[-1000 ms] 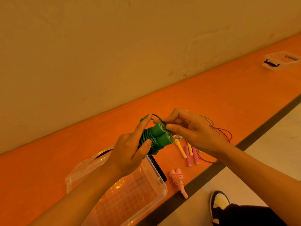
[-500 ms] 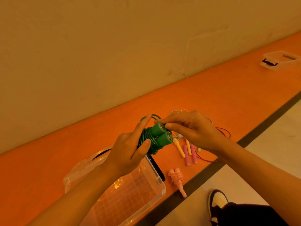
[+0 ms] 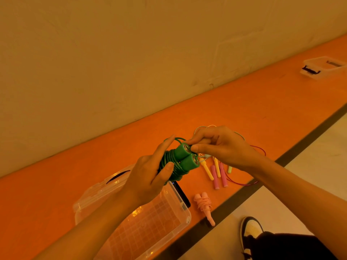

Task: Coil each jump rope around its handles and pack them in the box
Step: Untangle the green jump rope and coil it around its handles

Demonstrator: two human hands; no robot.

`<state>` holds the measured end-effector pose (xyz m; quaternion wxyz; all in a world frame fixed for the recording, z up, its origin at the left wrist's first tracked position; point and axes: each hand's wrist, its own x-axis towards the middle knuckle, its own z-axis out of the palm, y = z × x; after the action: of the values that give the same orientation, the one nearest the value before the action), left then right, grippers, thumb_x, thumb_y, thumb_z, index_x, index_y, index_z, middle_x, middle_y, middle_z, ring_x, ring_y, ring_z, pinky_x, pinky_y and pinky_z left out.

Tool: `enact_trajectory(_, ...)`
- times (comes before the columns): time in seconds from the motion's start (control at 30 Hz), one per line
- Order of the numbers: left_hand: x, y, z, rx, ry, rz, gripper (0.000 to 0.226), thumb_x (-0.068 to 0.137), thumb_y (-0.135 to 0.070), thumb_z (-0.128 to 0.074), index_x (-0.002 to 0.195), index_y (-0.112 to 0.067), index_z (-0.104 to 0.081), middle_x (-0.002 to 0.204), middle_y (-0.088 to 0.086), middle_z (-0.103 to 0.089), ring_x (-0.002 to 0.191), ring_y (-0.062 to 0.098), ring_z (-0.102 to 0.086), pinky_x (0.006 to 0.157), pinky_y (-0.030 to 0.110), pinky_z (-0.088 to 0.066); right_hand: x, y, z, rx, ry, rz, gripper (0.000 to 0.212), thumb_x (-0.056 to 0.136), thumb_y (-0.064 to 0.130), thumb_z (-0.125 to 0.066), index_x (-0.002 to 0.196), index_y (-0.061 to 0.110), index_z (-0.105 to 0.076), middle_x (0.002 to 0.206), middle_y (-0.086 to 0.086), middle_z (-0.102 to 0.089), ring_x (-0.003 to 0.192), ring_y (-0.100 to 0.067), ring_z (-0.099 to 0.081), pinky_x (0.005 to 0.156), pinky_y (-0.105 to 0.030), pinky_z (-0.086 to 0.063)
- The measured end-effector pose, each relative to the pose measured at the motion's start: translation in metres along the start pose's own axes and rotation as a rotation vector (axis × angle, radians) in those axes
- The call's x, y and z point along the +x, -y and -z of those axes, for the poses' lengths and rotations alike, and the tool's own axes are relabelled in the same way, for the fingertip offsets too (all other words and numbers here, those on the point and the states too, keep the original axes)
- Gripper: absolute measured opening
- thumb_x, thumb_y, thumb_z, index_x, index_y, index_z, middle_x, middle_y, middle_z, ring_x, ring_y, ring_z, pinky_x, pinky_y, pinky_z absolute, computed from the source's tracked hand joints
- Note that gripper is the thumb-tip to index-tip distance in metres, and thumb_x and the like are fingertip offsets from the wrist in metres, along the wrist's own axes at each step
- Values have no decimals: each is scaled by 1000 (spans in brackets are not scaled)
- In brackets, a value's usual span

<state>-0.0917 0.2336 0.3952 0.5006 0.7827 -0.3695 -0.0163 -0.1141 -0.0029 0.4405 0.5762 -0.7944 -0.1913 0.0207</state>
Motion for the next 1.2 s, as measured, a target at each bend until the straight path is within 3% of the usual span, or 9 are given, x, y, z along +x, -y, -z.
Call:
enact_trajectory(0.1, 1, -6, -1, -101, -8, 30, 56, 94, -47, -38, 148, -34, -34, 76, -6, -71, 53, 4, -62, 48, 18, -45, 2, 1, 0, -119, -12, 57, 20, 96, 30, -58, 101, 16, -70, 94, 1, -74, 89, -14, -71, 70, -23, -53)
enact_trajectory(0.27, 6, -15, 2, -226, 5, 27, 60, 93, -45, -39, 150, -25, -34, 85, 4, -72, 56, 8, -65, 50, 20, -46, -2, 14, 1, -376, -76, 221, 28, 98, 41, -51, 103, 20, -70, 90, 5, -74, 72, -14, -70, 53, -40, -52)
enact_trajectory(0.33, 8, -16, 3, -256, 11, 69, 65, 91, -47, -40, 152, -27, -30, 81, 0, -70, 54, 7, -63, 50, 19, -45, -2, 15, 3, -388, -82, 211, 31, 97, 39, -52, 104, 15, -70, 93, 4, -75, 76, -10, -71, 55, -36, -54)
enact_trajectory(0.47, 9, -13, 4, -164, 49, 122, 70, 90, -51, -39, 154, -28, -24, 79, -12, -70, 55, 4, -63, 50, 14, -42, -4, 10, 1, -293, -42, 98, 34, 97, 39, -55, 119, 16, -67, 105, 2, -75, 96, -16, -72, 70, -47, -59)
enact_trajectory(0.57, 9, -10, 5, -103, 35, 84, 62, 91, -51, -40, 149, -29, -34, 76, -14, -71, 57, 7, -66, 50, 17, -44, -5, 11, -1, -67, -3, -22, 34, 95, 30, -58, 126, 16, -61, 111, -1, -75, 112, -13, -67, 85, -37, -59)
enact_trajectory(0.77, 8, -12, 6, -41, 14, 50, 55, 92, -48, -40, 145, -35, -33, 75, -20, -69, 55, 2, -64, 48, 17, -46, -6, 11, 1, 194, 44, -104, 45, 90, 16, -58, 135, 13, -53, 115, -7, -73, 114, -21, -67, 93, -39, -56)
enact_trajectory(0.83, 7, -14, 5, -45, 24, 36, 56, 92, -46, -40, 146, -33, -32, 76, -25, -69, 56, -1, -65, 50, 13, -45, -6, 10, 2, 123, 40, -65, 40, 92, 18, -58, 131, 12, -57, 117, -6, -73, 114, -19, -67, 91, -34, -57)
enact_trajectory(1.0, 9, -11, 4, -54, 12, 131, 67, 89, -55, -43, 151, -36, -27, 75, -1, -69, 56, 15, -66, 47, 32, -50, -4, 7, 1, -187, -5, 56, 35, 99, 25, -52, 130, 14, -62, 121, 3, -70, 112, -8, -66, 84, -23, -55)
enact_trajectory(1.2, 11, -16, 4, -74, 19, 131, 52, 84, -50, -43, 135, -41, -40, 78, -5, -70, 57, 4, -67, 48, 14, -44, -2, 4, 3, -127, -14, 33, 32, 99, 20, -52, 127, 11, -65, 120, -2, -72, 110, -13, -68, 85, -28, -56)
